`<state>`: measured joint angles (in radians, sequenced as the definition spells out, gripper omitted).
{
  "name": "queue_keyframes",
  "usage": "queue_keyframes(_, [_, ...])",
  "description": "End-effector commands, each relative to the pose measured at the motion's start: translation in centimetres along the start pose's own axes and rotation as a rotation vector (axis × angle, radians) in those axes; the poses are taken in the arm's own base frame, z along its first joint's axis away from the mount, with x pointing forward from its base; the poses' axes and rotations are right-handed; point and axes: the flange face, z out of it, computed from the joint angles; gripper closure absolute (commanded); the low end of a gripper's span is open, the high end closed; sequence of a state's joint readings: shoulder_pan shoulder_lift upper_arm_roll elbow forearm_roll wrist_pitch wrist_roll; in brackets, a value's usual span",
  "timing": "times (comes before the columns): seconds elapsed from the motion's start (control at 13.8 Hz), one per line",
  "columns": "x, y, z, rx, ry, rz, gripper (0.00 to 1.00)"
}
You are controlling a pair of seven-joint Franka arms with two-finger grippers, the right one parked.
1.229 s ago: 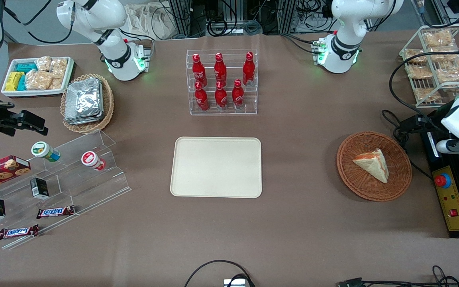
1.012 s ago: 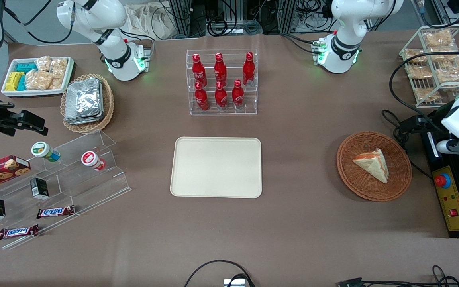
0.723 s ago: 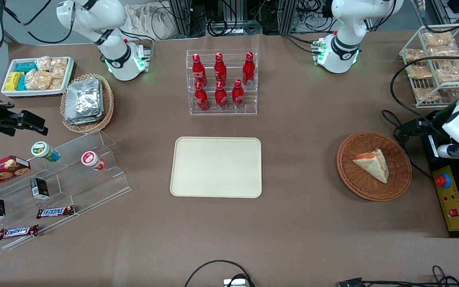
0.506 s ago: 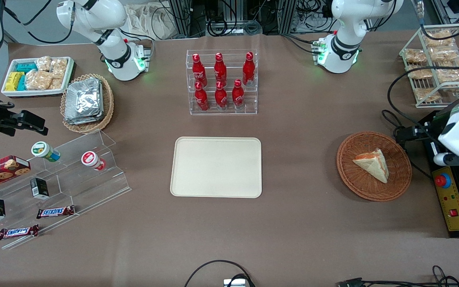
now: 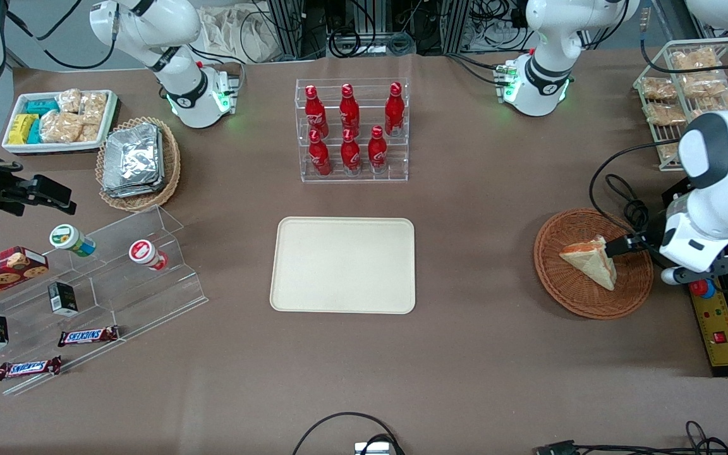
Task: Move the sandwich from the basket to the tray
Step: 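Lower the open left gripper over the wrapped sandwich in the wicker basket, then close the left gripper on the sandwich and lift it from the basket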
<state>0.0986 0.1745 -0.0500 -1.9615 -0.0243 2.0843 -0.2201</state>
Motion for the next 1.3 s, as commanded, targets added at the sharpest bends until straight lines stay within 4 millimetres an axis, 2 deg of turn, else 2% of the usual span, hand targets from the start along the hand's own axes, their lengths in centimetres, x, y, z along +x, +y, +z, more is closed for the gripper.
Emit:
queue_keyframes(0.0, [-0.2, -0.9, 3.3, -0.008, 0.026, -0.159, 0.0])
queue_keyframes(0.22, [-0.2, -1.2, 7.3, 0.004, -0.021, -0.185, 0.0])
queue_keyframes(0.43, [-0.8, -1.7, 9.3, 0.008, -0.054, -0.212, 0.0])
queue_keyframes(0.51, [-0.3, -2.4, 10.2, 0.004, -0.063, -0.273, 0.0])
queue_keyframes(0.65, [0.0, -2.0, 11.4, 0.004, -0.06, -0.363, 0.0])
queue_keyframes(0.8, [0.2, -2.2, 14.4, 0.0, -0.059, -0.386, 0.0])
queue_keyframes(0.87, [0.4, -2.2, 15.2, -0.005, -0.048, -0.393, 0.0])
queue_keyframes(1.01, [0.5, -2.2, 15.1, -0.006, -0.045, -0.401, 0.0])
queue_keyframes(1.08, [0.5, -2.1, 15.1, -0.006, -0.043, -0.398, 0.11])
queue_keyframes(1.23, [0.7, -1.6, 14.1, -0.01, -0.02, -0.366, 0.86])
